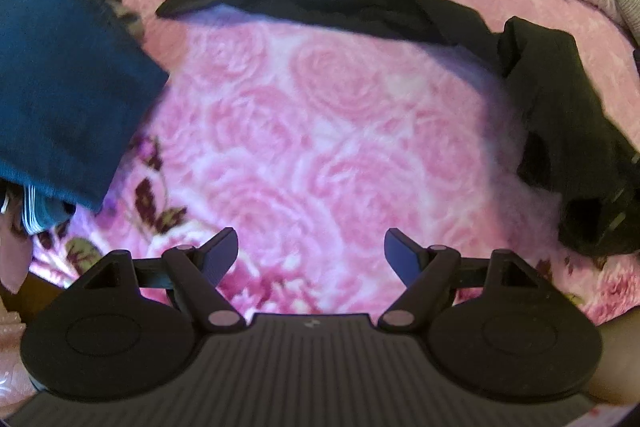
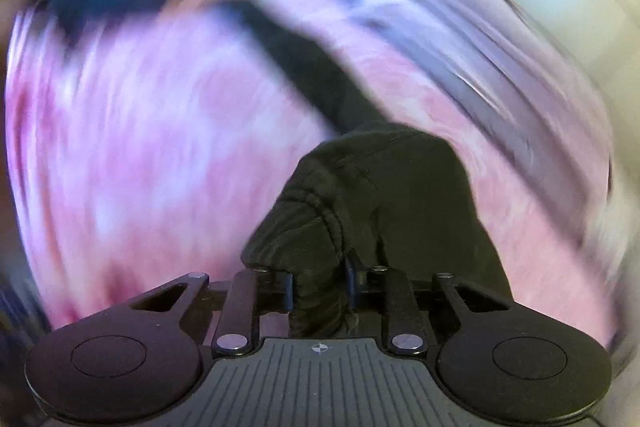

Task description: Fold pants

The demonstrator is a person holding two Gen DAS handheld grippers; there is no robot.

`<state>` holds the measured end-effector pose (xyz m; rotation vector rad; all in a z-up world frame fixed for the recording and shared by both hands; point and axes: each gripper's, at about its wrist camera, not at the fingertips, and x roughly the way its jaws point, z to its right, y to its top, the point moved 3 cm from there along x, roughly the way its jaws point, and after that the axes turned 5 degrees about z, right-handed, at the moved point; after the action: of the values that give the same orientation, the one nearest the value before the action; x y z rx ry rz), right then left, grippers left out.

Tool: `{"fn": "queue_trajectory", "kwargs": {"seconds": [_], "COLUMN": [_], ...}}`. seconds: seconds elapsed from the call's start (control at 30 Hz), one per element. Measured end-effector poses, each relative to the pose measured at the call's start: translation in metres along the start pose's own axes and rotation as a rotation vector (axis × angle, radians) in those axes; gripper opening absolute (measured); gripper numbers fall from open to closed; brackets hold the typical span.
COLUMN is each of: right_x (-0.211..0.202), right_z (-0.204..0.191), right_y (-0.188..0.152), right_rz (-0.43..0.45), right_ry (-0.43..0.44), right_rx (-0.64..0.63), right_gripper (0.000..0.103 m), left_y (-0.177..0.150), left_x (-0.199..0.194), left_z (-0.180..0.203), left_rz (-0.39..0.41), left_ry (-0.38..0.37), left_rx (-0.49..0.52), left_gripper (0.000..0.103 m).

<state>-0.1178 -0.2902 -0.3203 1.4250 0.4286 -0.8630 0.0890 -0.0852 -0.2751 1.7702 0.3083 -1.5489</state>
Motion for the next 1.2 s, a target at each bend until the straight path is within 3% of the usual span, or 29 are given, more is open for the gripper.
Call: {"fn": "queue_trajectory", "kwargs": {"seconds": [0.1, 0.2, 0.33, 0.43, 0.53, 0.6, 0.67, 0.7, 0.77, 0.93, 1.07, 1.17, 1.2], "right_x": [-0.023, -0.052, -0.103, -0.153, -0.19, -0.201, -0.202, -0.203, -0.201, -0.159, -0.091, -0.055, -0.047], "right_z": [0.073, 0.154, 0.25, 0.319, 0.381, 0.419, 0.443, 0.448, 0.443, 0.376, 0.306, 0.265, 0.258], "right_y": [0.044, 0.065, 0.08, 0.061, 0.017, -0.033, -0.084, -0.109, -0.135, -0.165, -0.193, -0.223, -0.232], "right_rz": [0.079, 0.186, 0.339, 0.426, 0.43, 0.332, 0.173, 0.095, -0.004, -0.175, -0.341, -0.406, -0.415], "right_ry": [0.066, 0.127, 0.159, 0.115, -0.053, -0.242, -0.424, -0.537, -0.626, -0.475, -0.38, -0.428, -0.439], "right_rx": [0.396, 0.742, 1.014, 1.172, 1.339, 1.429, 1.452, 1.427, 1.292, 0.852, 0.337, -0.033, -0.103], "right_gripper": [0.015, 0.012, 0.007, 0.004, 0.004, 0.008, 0.02, 0.027, 0.032, 0.046, 0.048, 0.048, 0.049], "left_y": [0.017, 0.035, 0.057, 0.071, 0.083, 0.086, 0.088, 0.086, 0.082, 0.072, 0.063, 0.057, 0.055], "left_x": [-0.002, -0.007, -0.018, -0.023, -0.025, -0.022, -0.017, -0.013, -0.006, 0.026, 0.061, 0.092, 0.101], "left_z": [0.01, 0.026, 0.055, 0.082, 0.112, 0.133, 0.152, 0.159, 0.174, 0.195, 0.207, 0.212, 0.212], "left_rz": [0.026, 0.061, 0.106, 0.128, 0.145, 0.146, 0.143, 0.138, 0.124, 0.093, 0.137, 0.179, 0.197], "left_ry": [0.003, 0.003, -0.005, -0.021, -0.04, -0.051, -0.064, -0.067, -0.07, -0.062, -0.045, -0.02, 0.0], "left_rx": [0.002, 0.003, 0.015, 0.032, 0.055, 0.066, 0.078, 0.085, 0.105, 0.168, 0.314, 0.454, 0.508], "left_gripper": [0.077, 0.077, 0.077, 0.077, 0.077, 0.077, 0.077, 0.077, 0.077, 0.077, 0.077, 0.077, 0.077]}}
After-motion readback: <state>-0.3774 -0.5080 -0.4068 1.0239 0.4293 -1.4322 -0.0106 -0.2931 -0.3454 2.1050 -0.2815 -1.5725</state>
